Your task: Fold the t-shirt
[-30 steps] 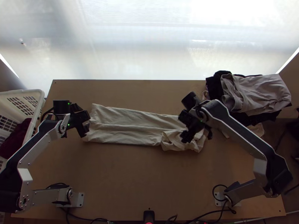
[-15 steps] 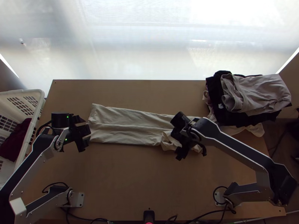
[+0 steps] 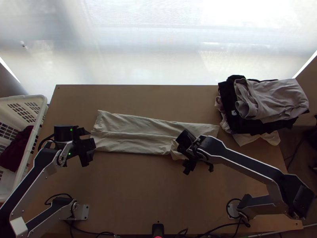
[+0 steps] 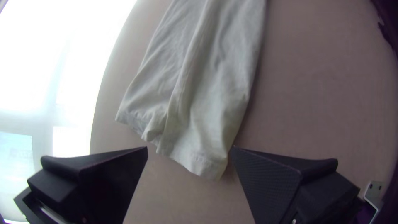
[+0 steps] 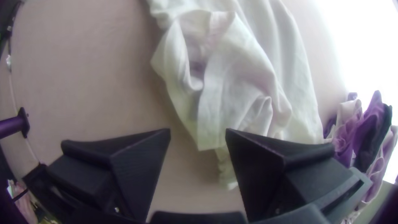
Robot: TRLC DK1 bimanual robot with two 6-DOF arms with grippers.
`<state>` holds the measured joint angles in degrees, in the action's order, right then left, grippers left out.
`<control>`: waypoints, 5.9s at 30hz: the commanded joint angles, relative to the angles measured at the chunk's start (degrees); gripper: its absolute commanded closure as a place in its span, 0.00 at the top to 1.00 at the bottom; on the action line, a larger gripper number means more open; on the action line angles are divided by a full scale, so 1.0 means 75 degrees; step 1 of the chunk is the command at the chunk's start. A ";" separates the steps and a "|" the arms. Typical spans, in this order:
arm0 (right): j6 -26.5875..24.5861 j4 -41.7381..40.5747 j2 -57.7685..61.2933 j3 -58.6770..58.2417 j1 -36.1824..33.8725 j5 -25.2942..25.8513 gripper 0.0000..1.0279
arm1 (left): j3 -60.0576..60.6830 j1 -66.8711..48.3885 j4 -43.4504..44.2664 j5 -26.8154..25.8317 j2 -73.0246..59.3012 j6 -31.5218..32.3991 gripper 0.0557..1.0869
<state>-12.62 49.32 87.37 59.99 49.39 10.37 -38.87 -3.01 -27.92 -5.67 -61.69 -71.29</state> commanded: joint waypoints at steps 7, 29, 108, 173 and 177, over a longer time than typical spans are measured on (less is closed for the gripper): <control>-0.0626 -0.1174 0.0514 -0.0369 -0.0011 0.0352 0.09 | 0.0179 0.0588 0.0043 0.0018 0.0304 -0.0397 0.95; -0.1317 -0.1326 0.1405 0.2267 -0.2542 0.0398 0.03 | 0.0367 0.0823 0.0043 0.0018 0.0643 -0.0655 0.95; -0.0180 -0.2381 -0.1138 -0.1096 0.0880 0.2871 0.89 | 0.1878 -0.1076 0.3219 -0.1154 -0.0599 0.0341 0.95; -0.0309 -0.8416 0.1944 -0.2033 -0.0374 0.3211 0.02 | 0.2558 -0.1134 0.4707 -0.0310 -0.0798 0.1185 0.05; -0.0309 -0.8264 0.2038 -0.1881 -0.0397 0.3129 0.02 | 0.2652 -0.0970 0.4684 -0.0298 -0.0728 0.1325 0.05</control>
<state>-15.55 -13.93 100.33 44.31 46.74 35.55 -19.73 -11.44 8.58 -7.92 -70.19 -63.68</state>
